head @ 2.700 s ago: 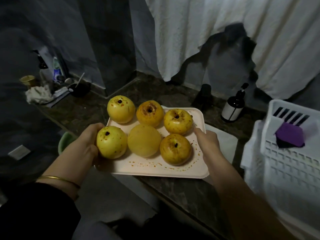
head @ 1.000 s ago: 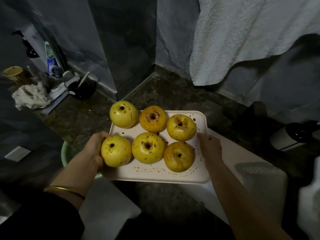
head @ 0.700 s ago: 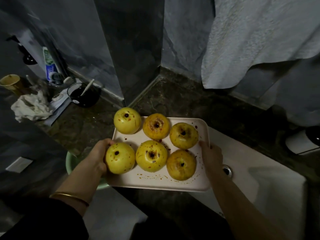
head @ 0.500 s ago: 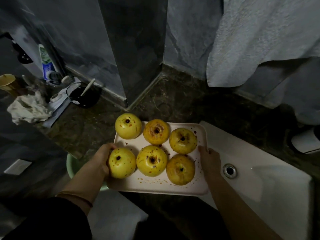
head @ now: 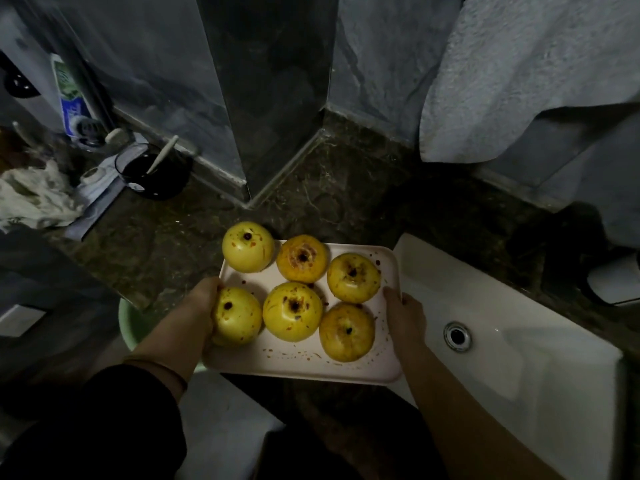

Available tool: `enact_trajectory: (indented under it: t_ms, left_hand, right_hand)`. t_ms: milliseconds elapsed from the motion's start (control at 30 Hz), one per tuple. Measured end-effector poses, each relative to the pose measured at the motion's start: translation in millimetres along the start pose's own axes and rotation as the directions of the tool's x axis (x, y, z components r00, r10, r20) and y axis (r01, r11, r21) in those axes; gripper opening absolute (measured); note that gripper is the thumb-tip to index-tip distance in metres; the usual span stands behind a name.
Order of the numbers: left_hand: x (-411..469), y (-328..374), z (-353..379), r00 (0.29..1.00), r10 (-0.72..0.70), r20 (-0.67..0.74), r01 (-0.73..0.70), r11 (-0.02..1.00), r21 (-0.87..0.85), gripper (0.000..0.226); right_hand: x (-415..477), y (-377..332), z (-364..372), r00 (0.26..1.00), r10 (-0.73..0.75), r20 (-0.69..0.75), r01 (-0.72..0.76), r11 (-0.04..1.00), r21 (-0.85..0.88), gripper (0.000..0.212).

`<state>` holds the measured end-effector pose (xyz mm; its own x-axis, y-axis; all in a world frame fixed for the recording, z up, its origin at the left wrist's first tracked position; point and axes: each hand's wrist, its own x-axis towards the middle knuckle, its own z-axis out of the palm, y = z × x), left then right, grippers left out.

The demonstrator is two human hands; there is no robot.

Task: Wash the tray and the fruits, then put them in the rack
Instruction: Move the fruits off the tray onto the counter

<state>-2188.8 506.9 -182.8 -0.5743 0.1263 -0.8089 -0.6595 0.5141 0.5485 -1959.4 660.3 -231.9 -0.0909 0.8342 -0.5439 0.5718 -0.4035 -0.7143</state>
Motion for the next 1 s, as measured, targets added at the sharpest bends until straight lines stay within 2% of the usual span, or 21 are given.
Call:
enact_trajectory:
  t_ms: [167, 300, 367, 467, 533, 667, 800, 900, 1000]
  left_hand:
    - [13, 0, 4, 1.0, 0.004, 0.006, -0.004, 1.0, -0.02, 0.028]
    - [20, 0, 9, 1.0, 0.016, 0.011, -0.015, 0.999, -0.03, 0.041]
    - [26, -2, 7, 0.999, 0.024, -0.027, -0.025, 0.999, -0.039, 0.036]
    - [41, -3, 2, 0.996, 0.036, -0.087, -0.037, 0.999, -0.003, 0.043]
    - [46, 1, 1, 0.987, 0.047, -0.156, -0.037, 0.997, 0.065, 0.042]
    - [56, 8, 5, 0.978, 0.066, -0.199, -0.049, 0.995, 0.09, 0.042]
    - [60, 16, 2, 0.963, 0.049, -0.266, -0.031, 0.997, 0.071, 0.051]
    - [64, 20, 0, 0.958, 0.054, -0.28, -0.029, 0.995, 0.091, 0.055]
    - [64, 21, 3, 0.952, 0.06, -0.3, -0.033, 0.995, 0.096, 0.06]
  right_hand:
    - [10, 2, 5, 1.0, 0.014, 0.001, -0.014, 0.998, -0.059, 0.047]
    - [15, 4, 10, 1.0, 0.024, 0.002, -0.024, 0.993, -0.114, 0.052]
    - [18, 2, 11, 1.0, 0.021, -0.003, -0.021, 0.99, -0.137, 0.053]
    - [21, -4, 13, 1.0, 0.018, -0.008, -0.018, 0.989, -0.147, 0.055]
    - [23, -8, 15, 1.0, 0.009, -0.013, -0.011, 0.986, -0.165, 0.054]
    - [27, -18, 20, 1.0, 0.018, -0.004, -0.018, 0.974, -0.226, 0.053]
    - [26, -26, 25, 1.0, 0.018, -0.014, -0.022, 0.939, -0.345, 0.06]
    - [25, -29, 27, 0.999, -0.031, -0.029, 0.02, 0.941, -0.337, 0.071]
    - [26, -34, 29, 0.995, -0.007, -0.098, -0.026, 0.944, -0.328, 0.056]
